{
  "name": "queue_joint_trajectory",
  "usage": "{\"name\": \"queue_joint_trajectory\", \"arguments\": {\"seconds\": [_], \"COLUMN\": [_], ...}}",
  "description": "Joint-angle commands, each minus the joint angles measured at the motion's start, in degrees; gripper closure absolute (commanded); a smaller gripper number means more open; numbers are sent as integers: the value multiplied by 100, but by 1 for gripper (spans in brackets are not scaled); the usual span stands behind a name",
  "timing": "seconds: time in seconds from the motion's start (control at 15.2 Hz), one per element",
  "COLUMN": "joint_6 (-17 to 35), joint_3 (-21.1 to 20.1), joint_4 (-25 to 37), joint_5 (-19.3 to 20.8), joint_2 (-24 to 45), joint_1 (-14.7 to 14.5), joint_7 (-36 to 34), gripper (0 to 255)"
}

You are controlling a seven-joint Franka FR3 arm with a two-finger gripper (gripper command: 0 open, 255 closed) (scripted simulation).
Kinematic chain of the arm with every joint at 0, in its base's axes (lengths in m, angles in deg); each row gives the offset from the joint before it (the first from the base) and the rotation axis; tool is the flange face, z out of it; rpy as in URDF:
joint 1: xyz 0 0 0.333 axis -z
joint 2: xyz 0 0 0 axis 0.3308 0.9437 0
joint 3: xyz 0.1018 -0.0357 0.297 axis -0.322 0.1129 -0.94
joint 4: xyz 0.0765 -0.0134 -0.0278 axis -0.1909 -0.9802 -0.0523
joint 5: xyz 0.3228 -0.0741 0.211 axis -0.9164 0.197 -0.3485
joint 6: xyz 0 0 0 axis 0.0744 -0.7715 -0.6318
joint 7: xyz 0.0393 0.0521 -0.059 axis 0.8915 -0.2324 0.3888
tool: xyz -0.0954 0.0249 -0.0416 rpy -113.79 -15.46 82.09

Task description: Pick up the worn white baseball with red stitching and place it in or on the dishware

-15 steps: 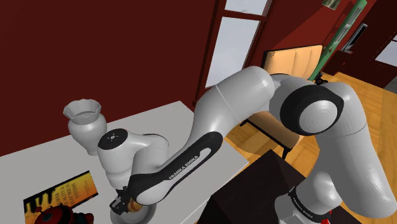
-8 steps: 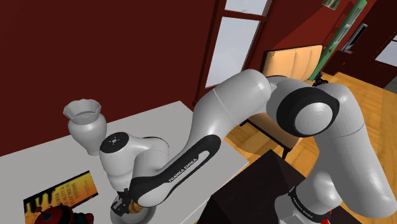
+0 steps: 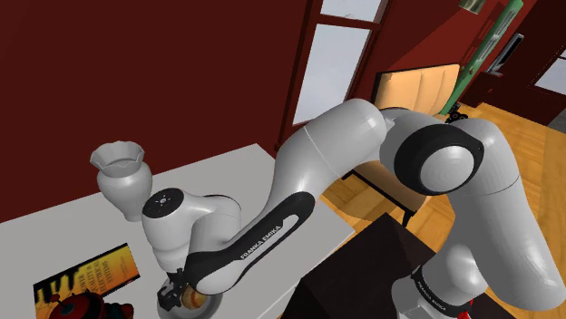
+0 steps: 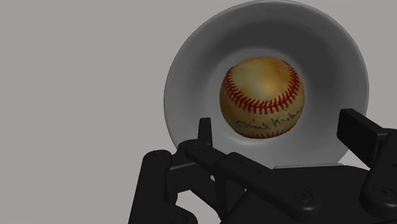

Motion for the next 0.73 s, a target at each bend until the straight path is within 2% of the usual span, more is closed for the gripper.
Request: {"name": "queue_joint_trajectory", "arguments": {"seconds": [0.0,0.2,0.66], "joint_6": [-118,-467,-467], "joint_3": [-42,-152,-150], "joint_4": [-10,6,6], "joint_5": [-43,-165,-166], "joint_2": [-129,-466,-466], "joint_1": [27,96,95], "joint_7": [24,95,95], "gripper": [0,0,0]}}
